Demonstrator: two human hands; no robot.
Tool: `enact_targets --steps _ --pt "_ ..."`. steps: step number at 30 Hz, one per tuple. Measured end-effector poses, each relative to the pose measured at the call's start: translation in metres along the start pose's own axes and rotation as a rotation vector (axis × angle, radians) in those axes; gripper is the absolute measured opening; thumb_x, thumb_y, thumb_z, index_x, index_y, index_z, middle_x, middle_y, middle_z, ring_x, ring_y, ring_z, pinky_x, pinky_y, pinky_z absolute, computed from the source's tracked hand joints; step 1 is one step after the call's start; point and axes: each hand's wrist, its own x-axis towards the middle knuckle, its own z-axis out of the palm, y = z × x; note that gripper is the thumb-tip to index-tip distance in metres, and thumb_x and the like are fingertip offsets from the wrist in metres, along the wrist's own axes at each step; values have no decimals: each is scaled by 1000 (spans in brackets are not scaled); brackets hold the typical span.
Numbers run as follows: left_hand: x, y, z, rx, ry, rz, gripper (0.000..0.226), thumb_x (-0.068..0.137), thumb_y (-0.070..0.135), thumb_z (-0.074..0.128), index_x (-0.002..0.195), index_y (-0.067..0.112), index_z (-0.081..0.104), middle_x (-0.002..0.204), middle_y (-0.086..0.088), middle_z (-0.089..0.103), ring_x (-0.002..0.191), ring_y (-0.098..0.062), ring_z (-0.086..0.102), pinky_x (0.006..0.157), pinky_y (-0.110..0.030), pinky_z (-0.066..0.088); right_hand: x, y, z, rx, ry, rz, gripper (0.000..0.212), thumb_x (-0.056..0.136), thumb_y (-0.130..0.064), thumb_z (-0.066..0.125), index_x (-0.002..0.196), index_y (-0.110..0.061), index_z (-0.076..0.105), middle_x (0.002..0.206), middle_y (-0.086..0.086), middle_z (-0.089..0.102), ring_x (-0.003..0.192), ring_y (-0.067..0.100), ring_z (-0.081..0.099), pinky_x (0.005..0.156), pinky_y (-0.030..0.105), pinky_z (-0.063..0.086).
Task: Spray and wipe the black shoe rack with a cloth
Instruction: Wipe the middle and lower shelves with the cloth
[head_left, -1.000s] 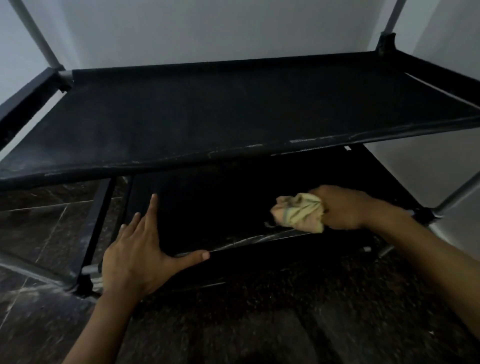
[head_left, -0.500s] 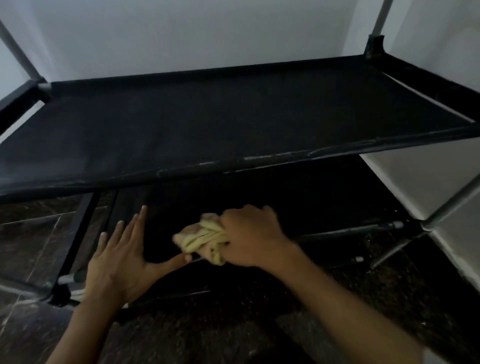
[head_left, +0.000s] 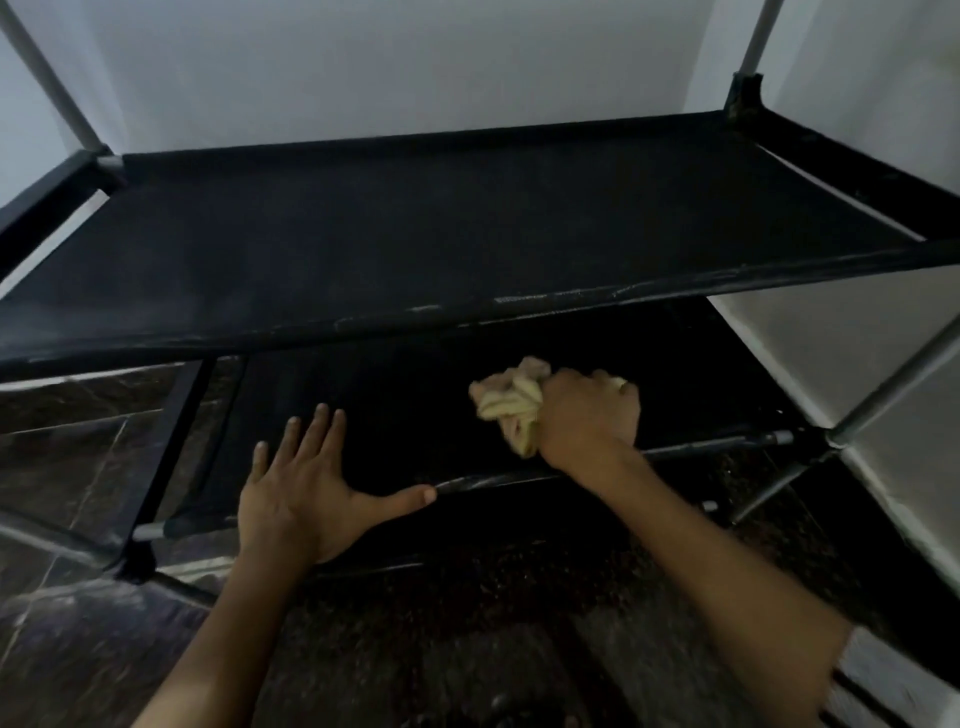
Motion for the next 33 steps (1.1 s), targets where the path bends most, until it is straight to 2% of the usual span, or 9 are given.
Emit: enact_targets --steps 4,7,13,16,20,22,24,28,33 --pt "2 0 2 32 -10 13 145 31 105 7 150 24 -4 158 5 -8 146 -17 -5 118 -43 2 -21 -51 4 130 43 -334 22 82 -33 64 101 -22 59 101 0 63 101 25 55 74 36 27" --pt "3 -1 3 50 -14 28 141 31 105 4 150 30 -5 158 6 -8 146 -17 -6 118 -45 0 3 -78 6 188 17 -425 26 85 -37 62 106 -23 60 104 1 63 104 25 54 80 38 34" --pt "2 -7 4 23 13 32 140 32 106 6 149 29 -4 157 9 -9 145 -13 -6 119 -45 0 69 -32 4 166 153 -42 28 95 -24 42 119 -20 57 127 5 56 121 30 45 95 49 34" --pt "3 -7 5 22 11 39 141 32 106 6 150 28 -5 158 8 -9 145 -14 -6 119 -44 -1 74 -3 6 131 108 160 26 94 -19 45 118 -17 55 126 5 53 122 29 40 92 50 36" --pt "3 -3 4 15 11 35 143 30 106 5 150 27 -4 158 6 -8 146 -16 -5 119 -41 0 67 -34 6 208 58 311 33 90 -29 53 122 -20 53 127 3 51 123 28 39 93 52 35" --pt "2 -1 3 12 17 35 143 30 105 5 150 27 -3 158 6 -7 146 -16 -4 119 -40 1 58 -62 8 222 72 191 31 89 -32 53 119 -25 53 125 2 53 121 26 42 90 51 36" --pt "2 0 2 15 20 32 143 30 105 4 150 27 -3 158 5 -6 146 -16 -3 119 -40 2 43 -88 14 220 61 -54 32 89 -32 54 121 -28 52 124 0 53 122 25 43 91 50 35" --pt "1 1 1 33 13 19 143 29 105 4 150 29 -3 158 6 -4 146 -16 -1 119 -41 3 24 -95 16 207 -60 -461 56 86 -39 62 137 -30 41 137 -3 42 134 24 27 100 58 27" --pt "3 -3 1 4 15 1 142 30 106 10 150 31 1 157 11 -5 145 -12 -2 119 -42 2 27 -29 13 161 -105 -366 51 85 -39 61 132 -31 44 131 -6 45 128 20 32 92 50 35"
